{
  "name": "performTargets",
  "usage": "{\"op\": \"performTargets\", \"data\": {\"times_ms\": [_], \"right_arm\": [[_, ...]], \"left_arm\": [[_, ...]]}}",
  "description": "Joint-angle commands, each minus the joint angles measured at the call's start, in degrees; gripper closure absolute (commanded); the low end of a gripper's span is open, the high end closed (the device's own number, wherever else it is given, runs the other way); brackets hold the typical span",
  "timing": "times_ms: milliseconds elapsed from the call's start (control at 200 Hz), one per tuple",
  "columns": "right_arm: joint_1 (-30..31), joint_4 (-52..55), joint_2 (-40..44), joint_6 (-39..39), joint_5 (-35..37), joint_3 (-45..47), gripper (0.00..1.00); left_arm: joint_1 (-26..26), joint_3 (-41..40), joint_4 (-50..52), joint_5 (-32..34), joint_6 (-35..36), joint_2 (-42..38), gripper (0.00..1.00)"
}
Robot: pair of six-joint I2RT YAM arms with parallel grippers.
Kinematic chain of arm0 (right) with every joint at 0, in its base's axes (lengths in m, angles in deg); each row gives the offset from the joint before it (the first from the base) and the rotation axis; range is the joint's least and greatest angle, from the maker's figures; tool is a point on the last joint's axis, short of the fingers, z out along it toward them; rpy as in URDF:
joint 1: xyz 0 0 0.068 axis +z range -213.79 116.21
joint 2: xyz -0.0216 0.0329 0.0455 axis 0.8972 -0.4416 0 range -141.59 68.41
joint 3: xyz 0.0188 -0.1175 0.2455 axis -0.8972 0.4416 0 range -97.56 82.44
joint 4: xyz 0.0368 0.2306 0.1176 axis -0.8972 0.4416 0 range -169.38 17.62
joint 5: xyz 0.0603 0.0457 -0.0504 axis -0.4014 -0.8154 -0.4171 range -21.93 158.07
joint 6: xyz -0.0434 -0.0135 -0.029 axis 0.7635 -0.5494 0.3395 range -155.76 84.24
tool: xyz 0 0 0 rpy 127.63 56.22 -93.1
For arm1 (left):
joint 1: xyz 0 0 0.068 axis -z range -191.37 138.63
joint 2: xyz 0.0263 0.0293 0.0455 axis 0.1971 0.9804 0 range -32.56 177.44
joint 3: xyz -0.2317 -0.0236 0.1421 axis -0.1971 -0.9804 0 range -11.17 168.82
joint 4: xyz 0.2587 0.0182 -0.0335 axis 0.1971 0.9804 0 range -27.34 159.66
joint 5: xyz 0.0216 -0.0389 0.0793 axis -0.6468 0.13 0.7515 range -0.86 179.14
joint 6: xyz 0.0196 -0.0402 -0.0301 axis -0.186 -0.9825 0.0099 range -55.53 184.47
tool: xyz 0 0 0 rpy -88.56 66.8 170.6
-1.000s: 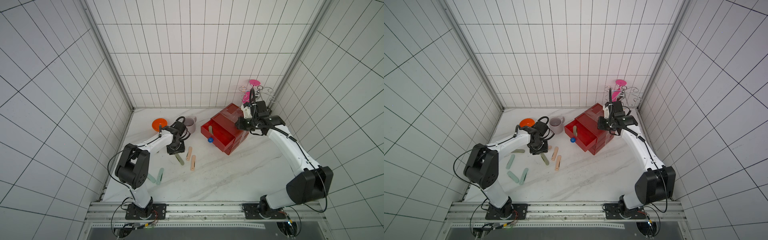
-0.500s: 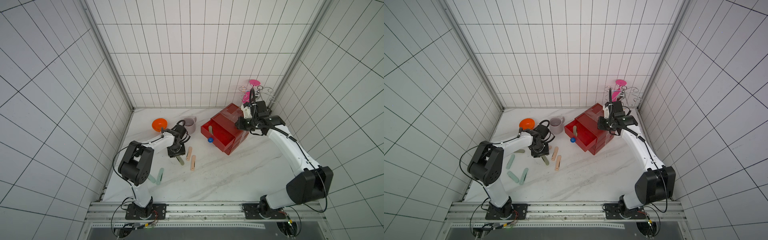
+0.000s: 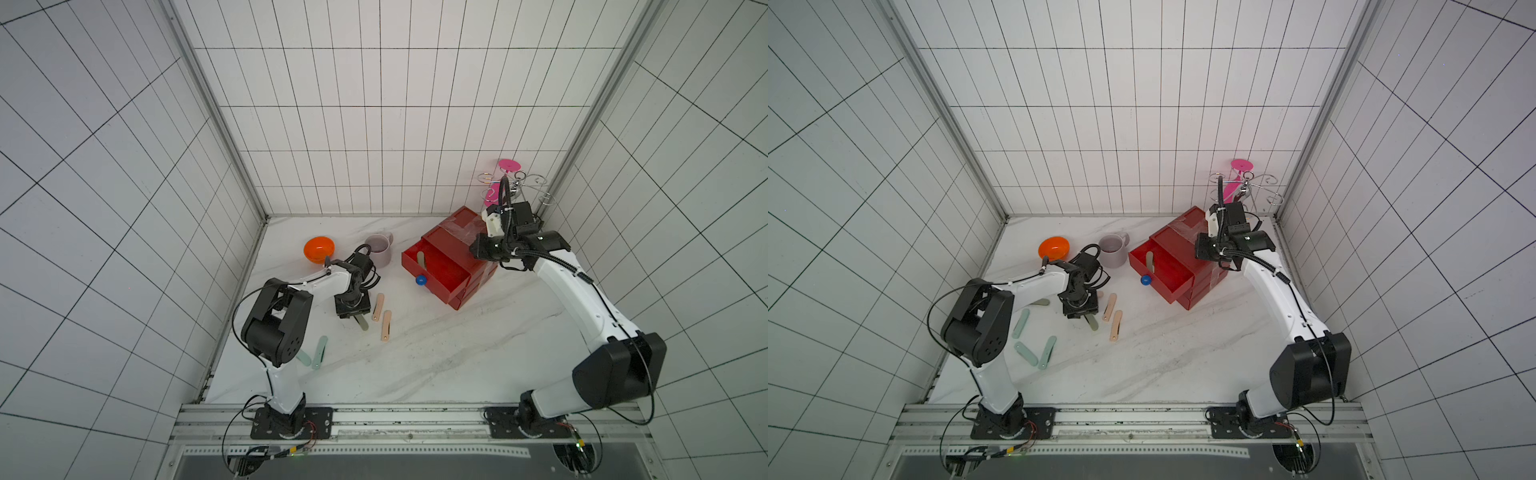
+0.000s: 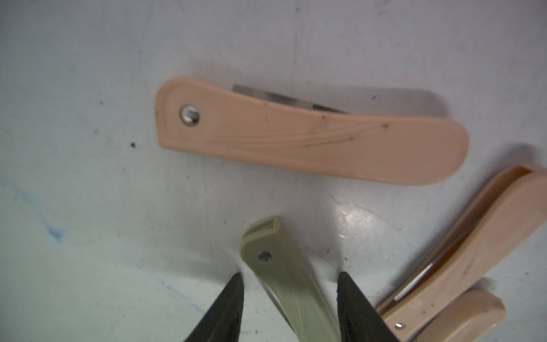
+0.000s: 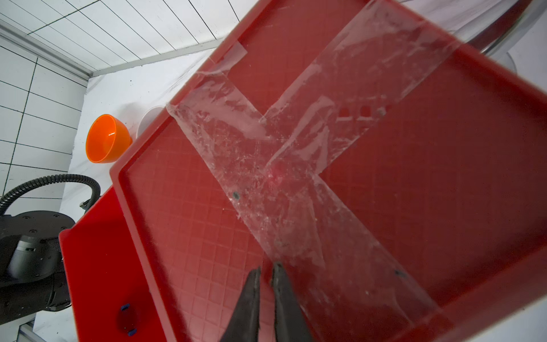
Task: Place the fruit knives into the drawer by color
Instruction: Pick up the fruit knife from the center of the board.
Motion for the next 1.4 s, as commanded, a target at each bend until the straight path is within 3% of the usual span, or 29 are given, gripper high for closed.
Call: {"op": "performTargets", "data": {"times_ms": [0,315,1035,1394], "right_arm": [[-0.5,8.2,-2.7,0.7,0.9,4.1,0.86],[-0.5,8.2,-2.6,0.7,0.6,4.1,0.86],[-0.6,8.0,-2.7,0.7,0.3,4.2,0.86],[-0.5,8.1,-2.7,0.6,0.5,4.4,0.86]], "left_arm": [[-0.2,-1.0,1.1,0.6,-0.8,0.2,0.48],[0.9,-4.6,0.7,0.0,-2.1,-1.1,0.49],[1.0,-7.7,0.0,-0.2,1.4,-0.6,0.73],[1.0,-8.5,-0.2,-0.1,2.3,-1.8,0.75]]}}
